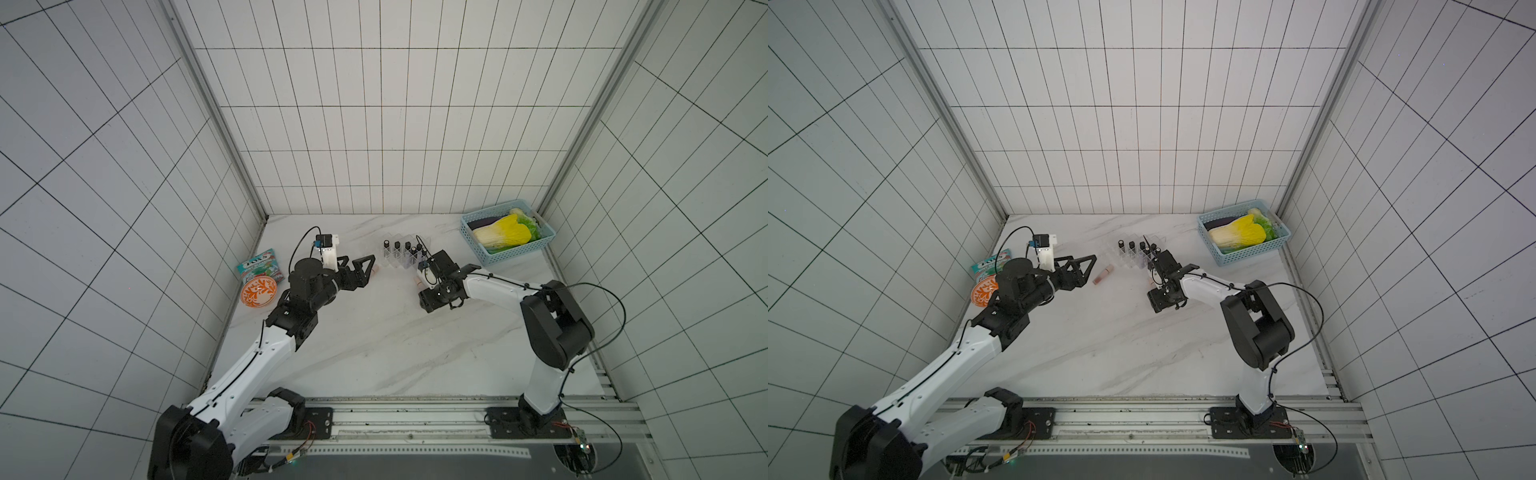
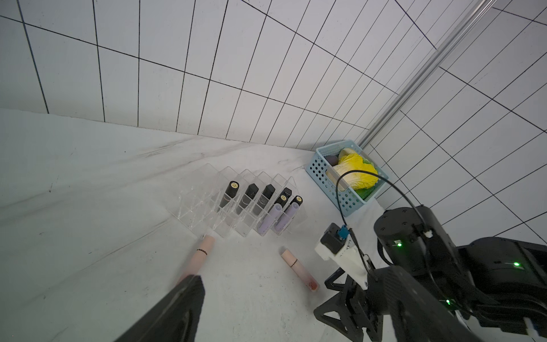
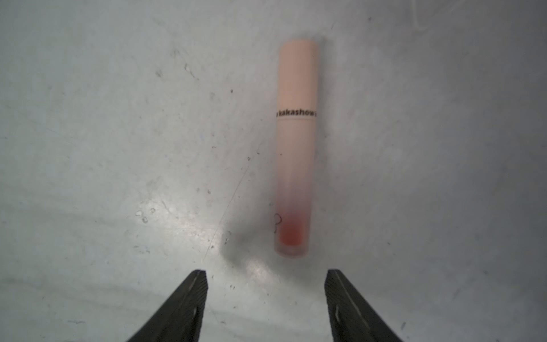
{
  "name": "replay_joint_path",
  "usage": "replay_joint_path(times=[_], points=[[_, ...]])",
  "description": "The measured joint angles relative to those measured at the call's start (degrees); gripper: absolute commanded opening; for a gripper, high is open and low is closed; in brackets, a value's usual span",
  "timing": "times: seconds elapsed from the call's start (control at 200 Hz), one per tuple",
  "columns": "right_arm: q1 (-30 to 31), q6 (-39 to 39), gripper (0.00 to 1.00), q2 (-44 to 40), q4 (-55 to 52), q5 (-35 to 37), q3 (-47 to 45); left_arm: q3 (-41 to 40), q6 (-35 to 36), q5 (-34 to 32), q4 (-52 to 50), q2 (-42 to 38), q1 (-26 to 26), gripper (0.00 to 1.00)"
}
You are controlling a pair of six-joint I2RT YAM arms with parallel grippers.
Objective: Arrange the lipsticks in the organizer
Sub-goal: Pick up the lipstick at the center of the board.
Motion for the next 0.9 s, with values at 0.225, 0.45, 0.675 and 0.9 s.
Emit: replay_joint_path(times=[0.225,0.45,0.675,0.9], points=[[0.0,-0.9,0.51,2.8,1.8,0.1,3.2,0.8,-0.4,2.5,0.1,2.3,0.0,0.94],[0.0,-1.0,0.24,3.6,2.7,0.7,3.8,0.9,-1.3,5.3,0.2,3.1,0.0,0.92],[0.0,-0.6,0.1,2.3,2.0,-0.2,3.2,7.3,-1.9,9.2,-6.7,3.4,0.4,0.92],[0.6,1.0,0.1,-14.3,-2.1,-3.8,-1.0,12.9,-3.7,18.9,-17.4,3.8,1.2,0.96]])
